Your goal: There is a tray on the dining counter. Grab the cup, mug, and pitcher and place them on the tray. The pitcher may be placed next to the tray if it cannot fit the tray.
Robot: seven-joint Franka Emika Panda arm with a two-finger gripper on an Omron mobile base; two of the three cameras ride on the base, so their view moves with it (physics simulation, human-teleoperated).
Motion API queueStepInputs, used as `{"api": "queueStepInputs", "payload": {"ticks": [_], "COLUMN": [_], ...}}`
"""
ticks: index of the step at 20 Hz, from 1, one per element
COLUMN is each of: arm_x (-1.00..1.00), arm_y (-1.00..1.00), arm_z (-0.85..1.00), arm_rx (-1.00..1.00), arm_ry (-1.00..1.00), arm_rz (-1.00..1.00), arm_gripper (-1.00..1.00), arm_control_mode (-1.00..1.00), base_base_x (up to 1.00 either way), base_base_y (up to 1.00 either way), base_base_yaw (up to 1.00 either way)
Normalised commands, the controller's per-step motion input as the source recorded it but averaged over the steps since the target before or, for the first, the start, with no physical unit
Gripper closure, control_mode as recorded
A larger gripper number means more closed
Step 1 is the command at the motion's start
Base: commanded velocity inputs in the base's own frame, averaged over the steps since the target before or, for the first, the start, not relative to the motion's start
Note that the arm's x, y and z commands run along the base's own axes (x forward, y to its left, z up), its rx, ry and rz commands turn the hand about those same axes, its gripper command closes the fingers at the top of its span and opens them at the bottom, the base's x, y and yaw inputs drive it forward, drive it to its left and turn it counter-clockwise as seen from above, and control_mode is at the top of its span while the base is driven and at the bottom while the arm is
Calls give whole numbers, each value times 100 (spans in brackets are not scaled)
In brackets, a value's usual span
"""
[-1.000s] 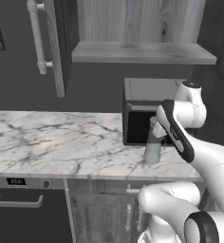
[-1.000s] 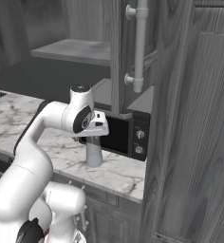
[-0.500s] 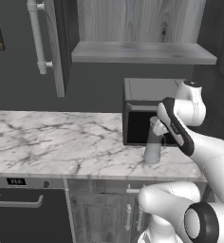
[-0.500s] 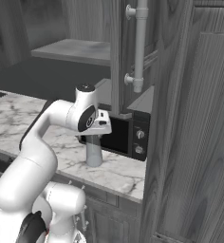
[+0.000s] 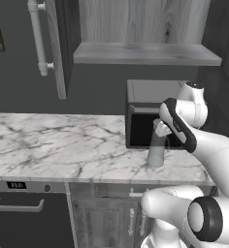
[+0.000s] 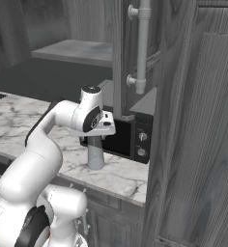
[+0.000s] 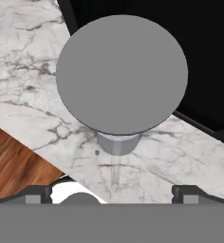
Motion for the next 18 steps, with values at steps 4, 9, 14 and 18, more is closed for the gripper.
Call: {"api": "queueStepInputs", "payload": {"ticks": [4, 9, 14, 18], "arm_x": [4, 0, 0, 0], "arm_y": [0, 0, 0, 0], "arm_z": [-4, 0, 0, -6], "arm_rx": [0, 0, 0, 0], "arm_ry": [0, 0, 0, 0], "arm_rz": [0, 0, 0, 0], "arm_gripper": [-100, -100, -100, -100], "arm_control_mode": [-100, -100, -100, -100], "base_base_x": [0, 0, 0, 0], "base_base_y": [0, 0, 0, 0], "base_base_yaw": [0, 0, 0, 0]}}
